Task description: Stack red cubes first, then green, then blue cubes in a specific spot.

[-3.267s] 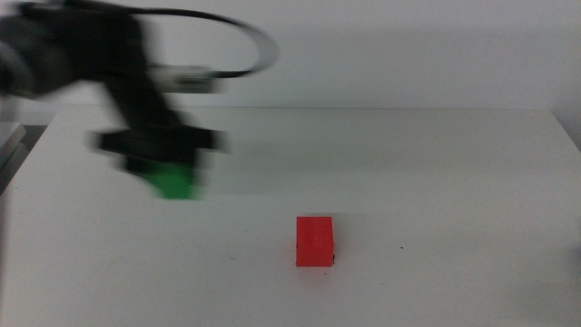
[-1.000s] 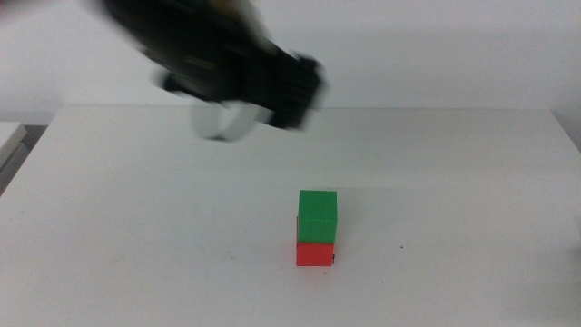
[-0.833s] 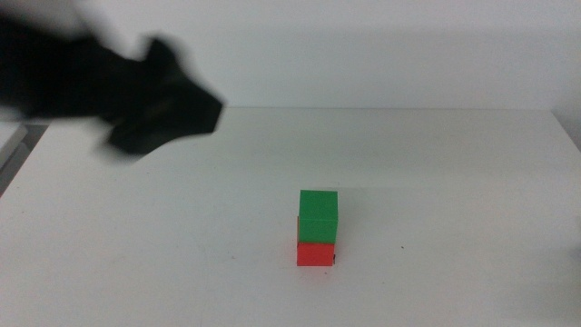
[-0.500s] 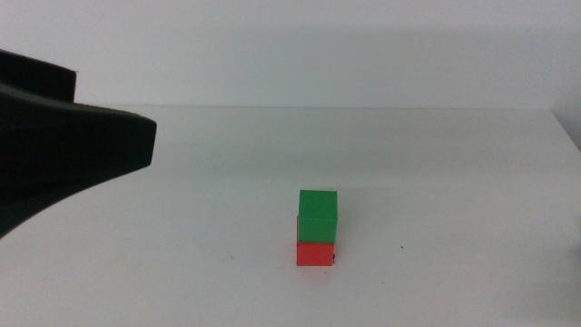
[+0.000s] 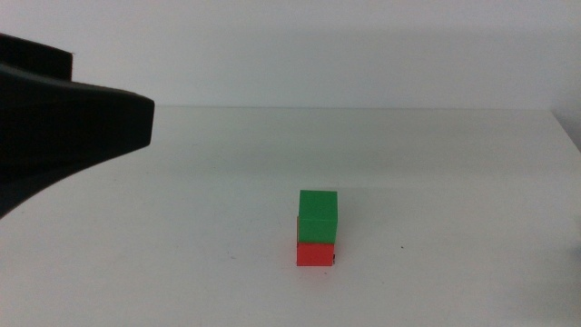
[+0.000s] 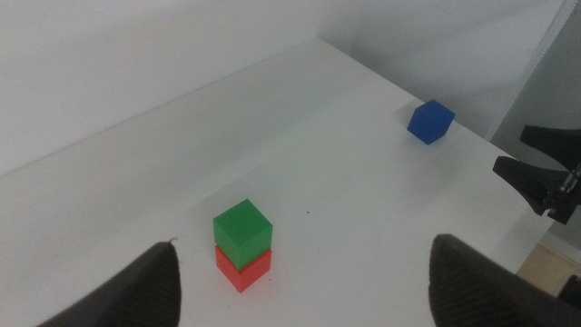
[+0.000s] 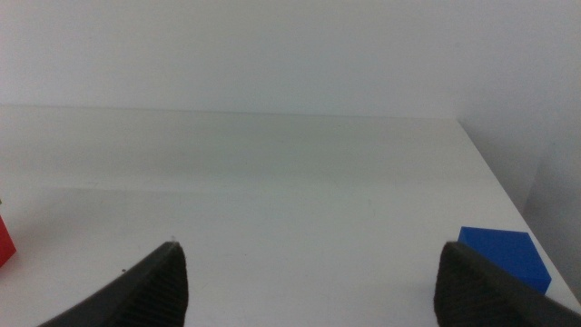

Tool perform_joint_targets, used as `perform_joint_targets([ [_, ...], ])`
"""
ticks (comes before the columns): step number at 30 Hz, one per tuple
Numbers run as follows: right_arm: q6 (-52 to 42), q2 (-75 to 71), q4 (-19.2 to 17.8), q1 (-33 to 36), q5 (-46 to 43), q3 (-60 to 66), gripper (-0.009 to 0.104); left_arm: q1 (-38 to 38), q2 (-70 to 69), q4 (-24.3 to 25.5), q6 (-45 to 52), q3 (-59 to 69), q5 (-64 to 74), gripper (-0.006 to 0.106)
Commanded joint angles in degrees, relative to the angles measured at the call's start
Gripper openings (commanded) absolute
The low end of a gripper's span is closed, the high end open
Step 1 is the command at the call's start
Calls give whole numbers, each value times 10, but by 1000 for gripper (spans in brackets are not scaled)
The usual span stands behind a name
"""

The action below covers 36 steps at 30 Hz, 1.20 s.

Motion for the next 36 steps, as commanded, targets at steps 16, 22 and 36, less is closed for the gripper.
perform_joint_targets([
  [16,95,259,0,-4,281,-293,89,0,-3,5,5,4,-24,94],
  [22,92,443,3,-4,394,-445,89,0,-3,5,5,4,-24,94],
  [36,15,753,0,-164,401,-527,89,0,-3,4,5,4,-24,94],
])
